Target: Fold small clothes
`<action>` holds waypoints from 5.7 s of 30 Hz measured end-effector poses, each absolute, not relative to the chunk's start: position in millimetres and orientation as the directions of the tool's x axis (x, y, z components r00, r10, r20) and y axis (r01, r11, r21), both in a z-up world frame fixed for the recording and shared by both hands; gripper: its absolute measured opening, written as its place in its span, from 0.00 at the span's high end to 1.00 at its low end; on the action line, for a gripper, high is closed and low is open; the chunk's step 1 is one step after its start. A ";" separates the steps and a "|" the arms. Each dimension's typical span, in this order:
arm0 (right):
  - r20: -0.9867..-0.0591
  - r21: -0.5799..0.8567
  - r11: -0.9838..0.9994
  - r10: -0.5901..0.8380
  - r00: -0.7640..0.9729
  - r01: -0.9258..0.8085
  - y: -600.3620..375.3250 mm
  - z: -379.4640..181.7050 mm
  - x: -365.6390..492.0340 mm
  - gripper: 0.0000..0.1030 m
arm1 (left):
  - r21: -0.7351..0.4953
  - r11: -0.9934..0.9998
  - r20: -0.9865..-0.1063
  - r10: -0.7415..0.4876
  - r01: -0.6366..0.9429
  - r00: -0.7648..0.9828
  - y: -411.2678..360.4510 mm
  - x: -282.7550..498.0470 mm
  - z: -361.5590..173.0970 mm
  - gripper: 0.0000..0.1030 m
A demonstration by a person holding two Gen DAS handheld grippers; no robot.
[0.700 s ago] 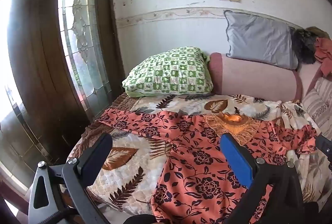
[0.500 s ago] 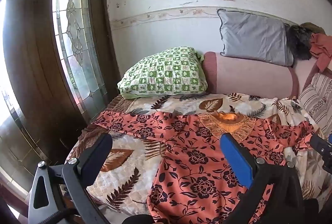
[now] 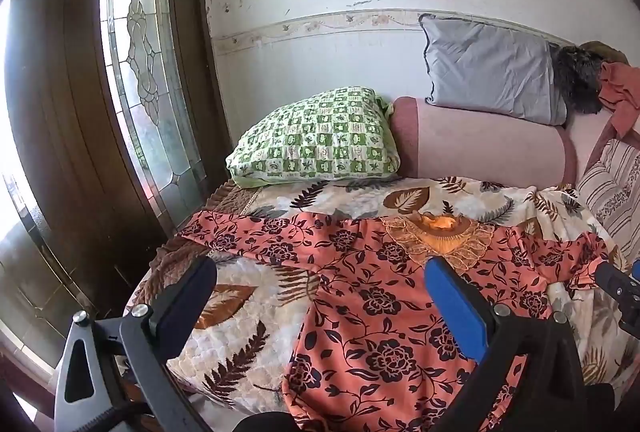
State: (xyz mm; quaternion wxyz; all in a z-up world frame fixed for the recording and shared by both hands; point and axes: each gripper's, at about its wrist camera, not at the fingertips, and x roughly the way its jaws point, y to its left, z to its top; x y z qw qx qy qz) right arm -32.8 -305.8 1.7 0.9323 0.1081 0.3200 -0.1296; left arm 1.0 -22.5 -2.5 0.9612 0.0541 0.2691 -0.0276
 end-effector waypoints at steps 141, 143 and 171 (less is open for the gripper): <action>-0.639 0.718 0.652 0.481 0.600 0.242 -348.8 -218.0 303.2 0.85 | 0.004 0.994 -0.767 0.075 -0.112 0.637 -60.7 260.0 -218.1 0.00; -0.633 0.704 0.676 0.459 0.624 0.217 -364.3 -207.1 291.4 0.83 | 0.016 0.996 -0.771 0.068 -0.088 0.633 -68.2 260.5 -220.4 0.00; -0.449 0.890 0.309 0.453 0.771 0.336 -528.6 -270.1 128.4 0.12 | -0.256 0.950 -0.836 -0.311 0.180 0.453 -149.4 325.9 -265.3 0.20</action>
